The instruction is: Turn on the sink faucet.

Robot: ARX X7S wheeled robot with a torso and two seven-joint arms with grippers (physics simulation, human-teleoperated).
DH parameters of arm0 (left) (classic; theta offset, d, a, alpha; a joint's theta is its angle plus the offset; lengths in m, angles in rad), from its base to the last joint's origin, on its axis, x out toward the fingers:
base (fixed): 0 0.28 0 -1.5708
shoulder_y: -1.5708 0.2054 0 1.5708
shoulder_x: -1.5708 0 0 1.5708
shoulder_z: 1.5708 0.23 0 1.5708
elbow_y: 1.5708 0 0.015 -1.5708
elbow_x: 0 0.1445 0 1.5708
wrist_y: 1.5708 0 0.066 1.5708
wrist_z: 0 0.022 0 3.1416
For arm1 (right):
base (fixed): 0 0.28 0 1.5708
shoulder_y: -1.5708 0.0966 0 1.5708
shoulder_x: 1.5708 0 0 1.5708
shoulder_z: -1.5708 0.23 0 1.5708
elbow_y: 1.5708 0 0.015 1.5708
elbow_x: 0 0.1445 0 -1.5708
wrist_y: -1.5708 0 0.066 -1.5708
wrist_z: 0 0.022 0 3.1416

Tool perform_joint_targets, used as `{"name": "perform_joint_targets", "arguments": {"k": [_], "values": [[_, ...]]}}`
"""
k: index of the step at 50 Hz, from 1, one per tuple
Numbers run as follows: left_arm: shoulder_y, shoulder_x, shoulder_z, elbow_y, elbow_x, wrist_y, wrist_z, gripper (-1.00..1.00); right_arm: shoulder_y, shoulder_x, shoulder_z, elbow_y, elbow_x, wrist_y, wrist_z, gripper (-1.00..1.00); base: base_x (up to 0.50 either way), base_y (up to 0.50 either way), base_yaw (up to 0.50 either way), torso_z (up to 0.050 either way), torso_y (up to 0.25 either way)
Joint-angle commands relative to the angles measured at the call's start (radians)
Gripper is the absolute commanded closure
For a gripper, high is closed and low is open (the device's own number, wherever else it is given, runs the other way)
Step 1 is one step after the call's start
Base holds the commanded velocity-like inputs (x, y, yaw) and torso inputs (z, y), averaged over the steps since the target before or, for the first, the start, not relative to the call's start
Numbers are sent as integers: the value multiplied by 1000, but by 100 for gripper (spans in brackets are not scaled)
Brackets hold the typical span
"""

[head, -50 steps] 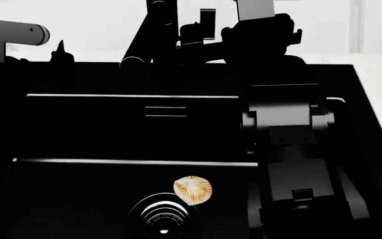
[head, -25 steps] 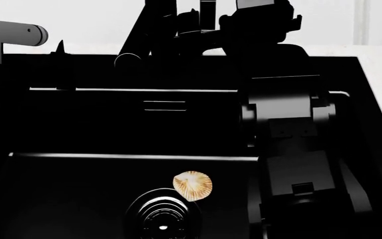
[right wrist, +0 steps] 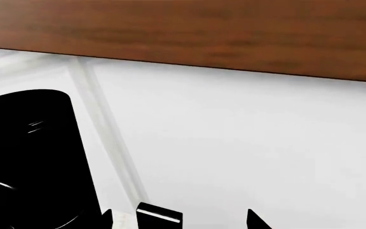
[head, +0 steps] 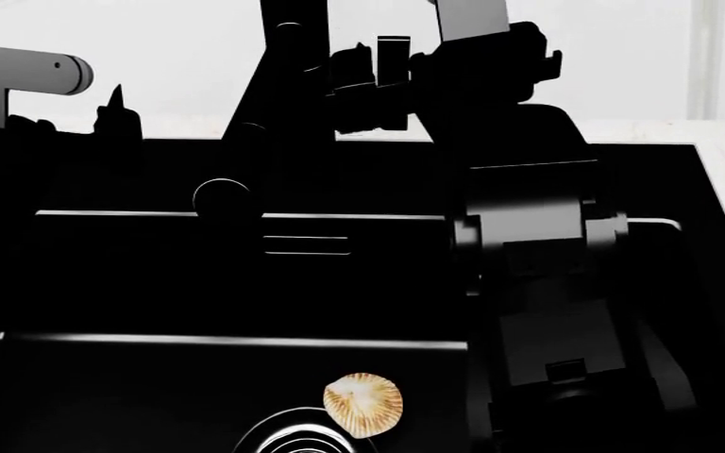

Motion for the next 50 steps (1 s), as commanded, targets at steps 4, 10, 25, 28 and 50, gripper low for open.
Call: {"name": "perform_joint_targets", "arguments": {"k": [4,10,25,28,50], "values": [[8,-2,4,-12,-6,0,-1,-100,-27,0,-49,0,53,15,15,-100,0,0,0,0,0],[8,-1,4,-29,-8,12,-1,-100,-28,0,-48,0,50,13,41,-100,0,0,0,0,0],[12,-3,3,-42,-15,21,-1,-100,-28,0,-6,1,21,13,86,-100,0,0,0,0,0],[14,-5,4,-42,-16,23,1,-100,-27,0,-4,1,28,15,97,-100,0,0,0,0,0],[22,-2,10,-72,-21,49,-1,-100,-34,6,153,1,-89,-3,152,-100,0,0,0,0,0]]}}
